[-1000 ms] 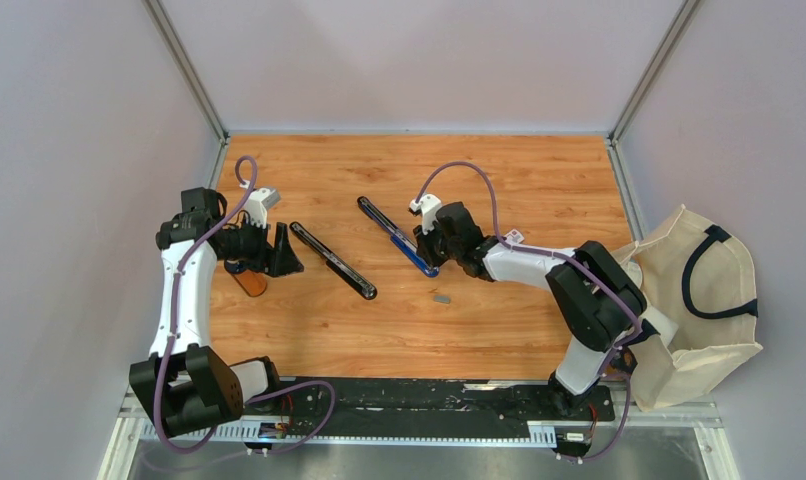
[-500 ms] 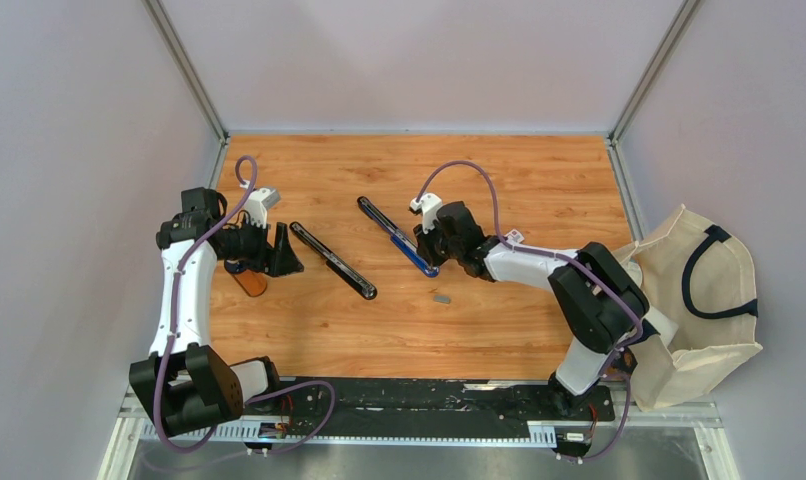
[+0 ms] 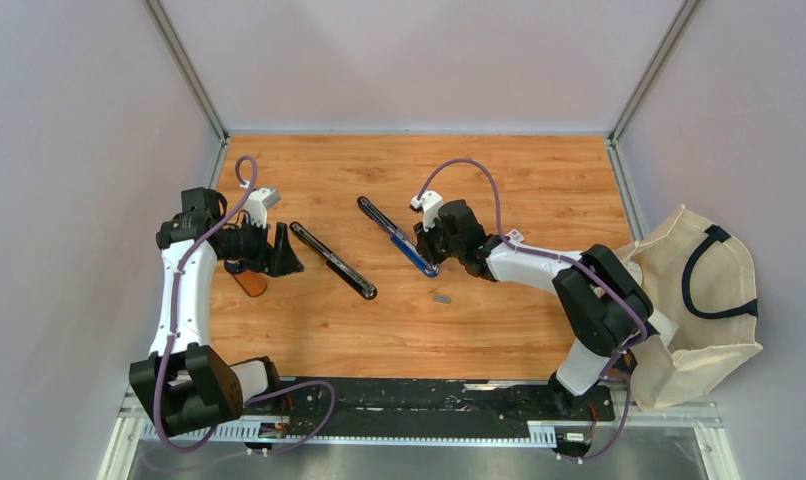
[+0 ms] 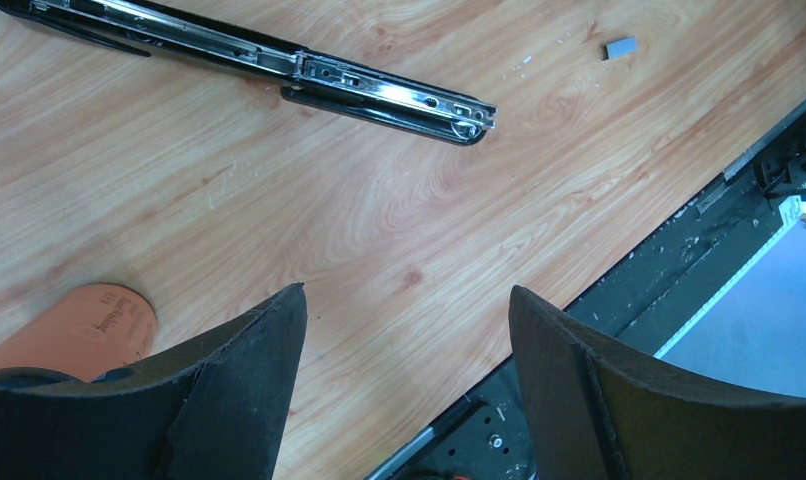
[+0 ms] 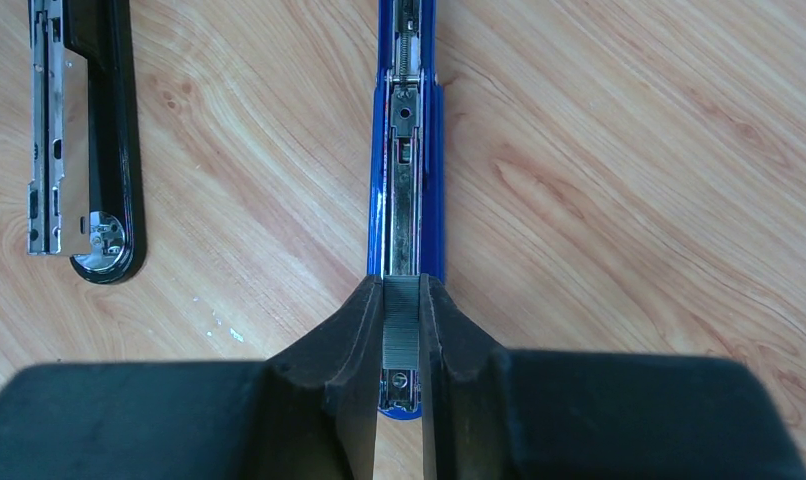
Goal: Load the staples into the stapler
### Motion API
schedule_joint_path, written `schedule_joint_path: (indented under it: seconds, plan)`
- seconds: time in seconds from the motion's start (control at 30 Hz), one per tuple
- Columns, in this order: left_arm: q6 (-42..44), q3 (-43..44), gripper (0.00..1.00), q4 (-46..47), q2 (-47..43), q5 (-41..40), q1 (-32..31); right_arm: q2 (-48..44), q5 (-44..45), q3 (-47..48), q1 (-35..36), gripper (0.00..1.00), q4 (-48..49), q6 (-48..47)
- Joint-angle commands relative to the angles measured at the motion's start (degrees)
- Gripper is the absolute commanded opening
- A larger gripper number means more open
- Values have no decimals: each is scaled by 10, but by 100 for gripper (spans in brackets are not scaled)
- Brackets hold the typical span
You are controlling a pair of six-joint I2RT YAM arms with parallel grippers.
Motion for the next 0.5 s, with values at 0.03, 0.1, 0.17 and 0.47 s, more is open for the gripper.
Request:
schedule_joint_path:
  seconds: [0.03, 0.1, 0.17, 0.47]
  plan:
    - [9, -1, 82, 7, 0, 15, 5, 11, -6, 10, 3, 19, 14, 2]
    - [9, -1, 82, 6, 0, 15, 5, 14, -7, 11, 3, 19, 11, 3]
    - [9, -1, 82, 7, 0, 15, 5, 15, -9, 12, 3, 19, 10, 2]
    - [9, -2, 82, 6, 1, 16, 5, 18, -8, 14, 3, 19, 6, 2]
